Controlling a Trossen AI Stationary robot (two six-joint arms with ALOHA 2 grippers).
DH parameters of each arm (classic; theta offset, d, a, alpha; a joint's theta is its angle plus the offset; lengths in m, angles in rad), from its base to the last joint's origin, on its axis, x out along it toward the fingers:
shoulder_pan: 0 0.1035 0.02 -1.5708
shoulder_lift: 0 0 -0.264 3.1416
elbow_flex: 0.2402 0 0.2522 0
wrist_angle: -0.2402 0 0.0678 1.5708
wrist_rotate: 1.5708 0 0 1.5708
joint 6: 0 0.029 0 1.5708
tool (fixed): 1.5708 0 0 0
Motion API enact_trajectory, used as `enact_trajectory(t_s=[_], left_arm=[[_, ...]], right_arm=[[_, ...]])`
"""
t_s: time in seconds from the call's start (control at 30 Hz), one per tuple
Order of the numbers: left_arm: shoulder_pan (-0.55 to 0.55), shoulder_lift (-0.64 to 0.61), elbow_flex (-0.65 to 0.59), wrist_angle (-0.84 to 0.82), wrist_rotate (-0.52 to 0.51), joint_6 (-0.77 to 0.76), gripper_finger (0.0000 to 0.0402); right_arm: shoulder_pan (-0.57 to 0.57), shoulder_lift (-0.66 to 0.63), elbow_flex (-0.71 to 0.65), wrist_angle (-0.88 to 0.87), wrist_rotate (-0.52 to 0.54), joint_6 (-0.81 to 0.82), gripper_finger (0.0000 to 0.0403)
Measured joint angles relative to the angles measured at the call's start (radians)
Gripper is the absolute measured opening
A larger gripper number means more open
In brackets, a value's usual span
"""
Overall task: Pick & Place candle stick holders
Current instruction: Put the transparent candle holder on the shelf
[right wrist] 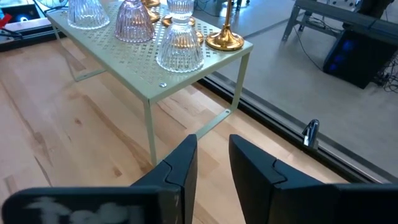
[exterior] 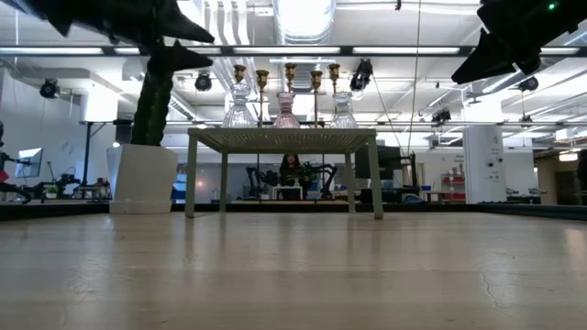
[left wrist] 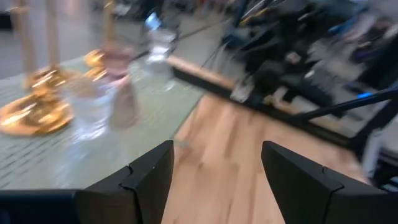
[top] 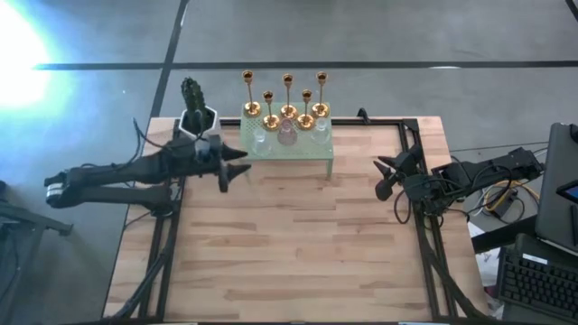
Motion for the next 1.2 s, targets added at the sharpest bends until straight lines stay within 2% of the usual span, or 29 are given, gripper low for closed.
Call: enact_trajectory(t_s=[0.13, 0.27, 0.4, 0.6, 0.77, 1.07, 1.13, 1.2], left_arm=[[0.0, 0.046, -0.11, 0.286, 0.079, 0.025, 0.0248], [0.0, 0.12, -0.181, 0.5, 0.137, 0.038, 0.0248], [0.0, 0.215, -0.181, 0.549, 0.147, 0.097, 0.0248], [0.001, 0.345, -0.133, 0.554, 0.005, 0.225, 0.0236], [0.002, 0.398, -0.091, 0.558, -0.027, 0.268, 0.0175], [0.015, 0.451, -0.057, 0.562, -0.055, 0.276, 0.0024], [0.023, 0.466, -0.052, 0.562, -0.069, 0.272, 0.0008], [0.032, 0.475, -0.05, 0.562, -0.081, 0.269, 0.0008]], right_arm=[[0.0, 0.0, 0.0, 0.0, 0.0, 0.0, 0.0077], [0.0, 0.0, 0.0, 0.0, 0.0, 0.0, 0.007], [0.0, 0.0, 0.0, 0.0, 0.0, 0.0, 0.0069], [0.0, 0.0, 0.0, 0.0, 0.0, 0.0, 0.008], [0.0, 0.0, 0.0, 0.0, 0.0, 0.0, 0.0087], [0.0, 0.0, 0.0, 0.0, 0.0, 0.0, 0.0085], [0.0, 0.0, 0.0, 0.0, 0.0, 0.0, 0.0081], [0.0, 0.0, 0.0, 0.0, 0.0, 0.0, 0.0077]])
